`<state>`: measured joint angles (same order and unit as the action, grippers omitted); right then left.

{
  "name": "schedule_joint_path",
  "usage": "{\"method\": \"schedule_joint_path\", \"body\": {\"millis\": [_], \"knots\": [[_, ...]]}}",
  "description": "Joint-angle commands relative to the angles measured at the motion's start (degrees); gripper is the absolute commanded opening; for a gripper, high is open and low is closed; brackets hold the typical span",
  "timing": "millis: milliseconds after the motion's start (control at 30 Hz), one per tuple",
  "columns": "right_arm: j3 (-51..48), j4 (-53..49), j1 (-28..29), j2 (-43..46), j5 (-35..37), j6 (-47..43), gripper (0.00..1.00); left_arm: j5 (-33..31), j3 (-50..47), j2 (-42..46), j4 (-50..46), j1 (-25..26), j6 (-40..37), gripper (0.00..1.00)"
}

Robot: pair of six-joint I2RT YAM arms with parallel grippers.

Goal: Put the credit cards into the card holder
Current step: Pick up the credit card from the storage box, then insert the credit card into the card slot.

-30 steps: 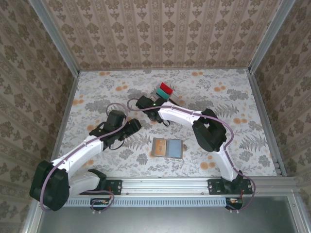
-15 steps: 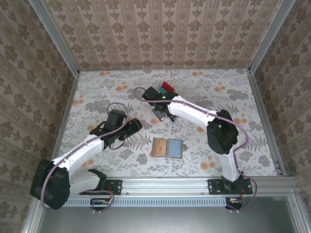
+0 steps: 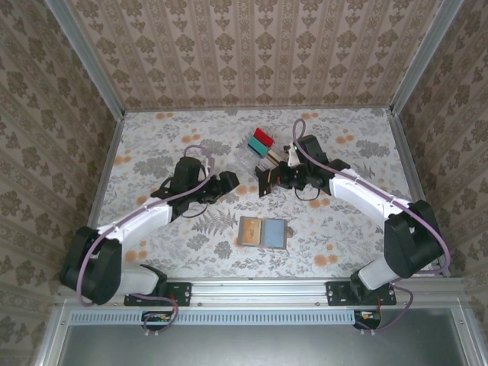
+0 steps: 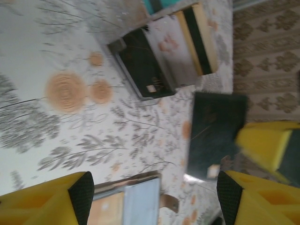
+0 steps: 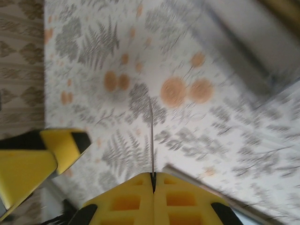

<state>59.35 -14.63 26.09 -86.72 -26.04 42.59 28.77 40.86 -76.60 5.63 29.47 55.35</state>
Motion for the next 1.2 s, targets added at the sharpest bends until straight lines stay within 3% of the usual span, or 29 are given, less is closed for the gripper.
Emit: {"method": "schedule_joint_path", "body": {"millis": [0,367,667,733,1033,1167], "knots": [[-3.4,12.4,0.4,2.7,-9.5,9.1,0.00,7.6,1.3,-2.7,9.3,0.0,3.4,0.69],[-8.3,21.1,0.4,2.4,-13.2,15.1,0.01,11.3,2.3,-5.6,10.8,0.3,4.4,0.60],[-10.6,27.0,0.3,0.7,-13.6,19.3,0.02,12.5,3.3,-5.5,9.5,1.3,3.3,0.42],[-11.1,28.1,0.4,0.2,-13.7,19.9,0.02,12.6,3.4,-5.4,9.7,1.3,3.5,0.33],[-12.8,22.5,0.5,1.1,-10.3,18.1,0.10,10.7,2.1,-4.4,7.9,1.3,3.7,0.03],[-12.8,14.4,1.9,3.2,-6.2,13.9,0.19,8.8,1.0,-3.3,4.7,2.0,2.3,0.00]]}}
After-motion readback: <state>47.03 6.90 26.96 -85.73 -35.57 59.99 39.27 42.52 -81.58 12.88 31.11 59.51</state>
